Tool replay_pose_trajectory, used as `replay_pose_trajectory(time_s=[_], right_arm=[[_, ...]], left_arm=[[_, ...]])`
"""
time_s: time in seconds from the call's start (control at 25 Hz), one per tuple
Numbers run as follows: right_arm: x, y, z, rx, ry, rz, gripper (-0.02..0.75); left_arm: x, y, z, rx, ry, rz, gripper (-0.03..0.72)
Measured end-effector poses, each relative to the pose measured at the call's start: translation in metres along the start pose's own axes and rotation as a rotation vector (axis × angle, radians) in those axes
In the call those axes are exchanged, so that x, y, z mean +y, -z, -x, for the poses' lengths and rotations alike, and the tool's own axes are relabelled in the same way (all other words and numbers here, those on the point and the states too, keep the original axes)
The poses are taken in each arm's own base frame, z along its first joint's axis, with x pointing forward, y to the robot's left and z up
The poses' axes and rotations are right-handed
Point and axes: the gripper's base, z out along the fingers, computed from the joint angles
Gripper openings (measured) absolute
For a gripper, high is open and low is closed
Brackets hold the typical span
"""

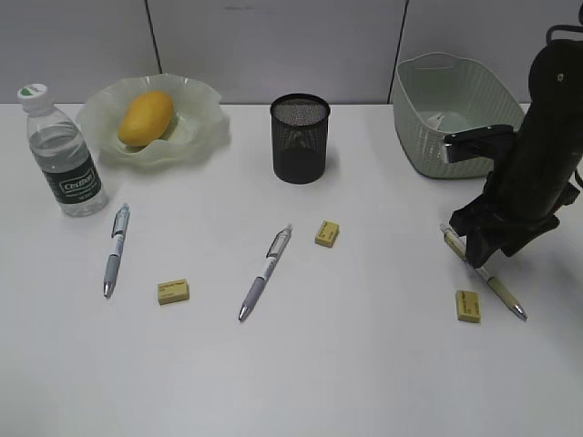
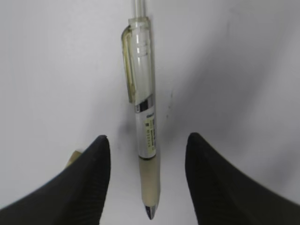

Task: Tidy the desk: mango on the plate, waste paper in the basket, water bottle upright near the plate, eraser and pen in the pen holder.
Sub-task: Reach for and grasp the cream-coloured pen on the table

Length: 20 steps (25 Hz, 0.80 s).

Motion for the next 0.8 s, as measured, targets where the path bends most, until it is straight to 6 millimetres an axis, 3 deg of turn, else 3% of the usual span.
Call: replay_pose_trajectory(time_s=[0.44, 0.72, 0.8], right_arm=[[-0.001, -0.030, 0.002, 0.038, -0.001, 0.008, 0.406], [-0.001, -0.033, 0.004, 0.032, 0.003, 0.003, 0.265], [-0.001, -0.033, 0.004, 0.032, 0.004, 0.002, 0.188]], left_arm=[[0.000, 0.000, 0.000, 0.000, -0.001, 0.003, 0.316], [0.000, 0.000, 0.000, 0.000, -0.002, 0.003, 0.312], [0.000, 0.000, 0.000, 0.000, -0.002, 0.003, 0.310]])
